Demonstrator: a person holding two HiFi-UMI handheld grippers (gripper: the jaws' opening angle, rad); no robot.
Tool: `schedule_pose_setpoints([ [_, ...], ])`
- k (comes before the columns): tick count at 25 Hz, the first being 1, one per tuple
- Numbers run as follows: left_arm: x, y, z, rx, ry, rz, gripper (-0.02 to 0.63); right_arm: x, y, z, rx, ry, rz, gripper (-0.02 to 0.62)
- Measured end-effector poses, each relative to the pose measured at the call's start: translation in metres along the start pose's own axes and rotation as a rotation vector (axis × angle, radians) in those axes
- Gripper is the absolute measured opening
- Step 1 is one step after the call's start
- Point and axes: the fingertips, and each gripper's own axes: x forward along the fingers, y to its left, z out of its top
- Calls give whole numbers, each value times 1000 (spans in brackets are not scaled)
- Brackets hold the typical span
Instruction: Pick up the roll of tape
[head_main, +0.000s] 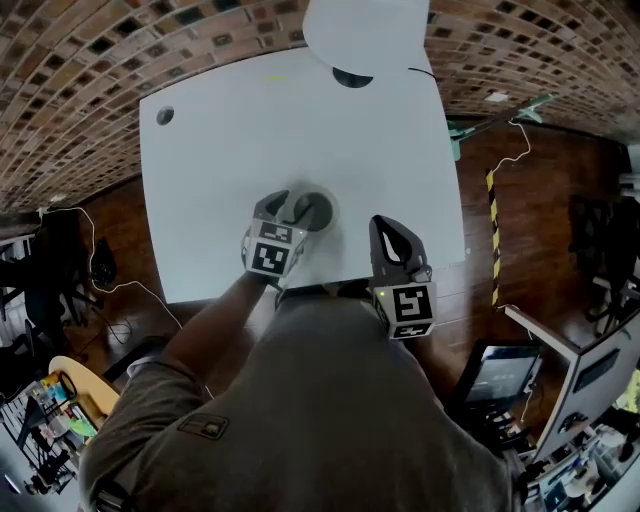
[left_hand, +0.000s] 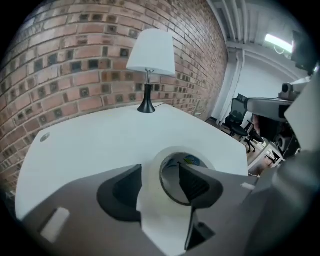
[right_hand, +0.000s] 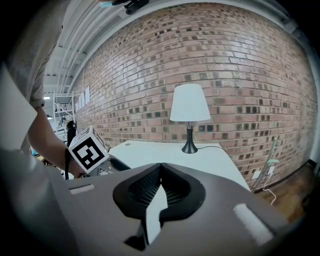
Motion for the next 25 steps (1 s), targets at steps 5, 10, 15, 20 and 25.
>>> schedule_pose_setpoints([
  [5, 16, -2, -6, 12, 110, -21, 241, 8, -7, 5, 22, 2, 6, 12],
  [10, 26, -3, -11, 44, 180, -23, 238, 16, -16, 1, 26, 9, 16, 12],
  [15, 35, -4, -17, 63, 225, -17, 199, 22, -23, 5, 32, 12, 28, 12],
  [20, 39, -2, -19, 107, 255, 7, 156, 26, -29, 1, 41, 12, 25, 12],
  [25, 39, -7, -19, 115, 260, -5, 108, 27, -32, 0, 44, 14, 27, 12],
])
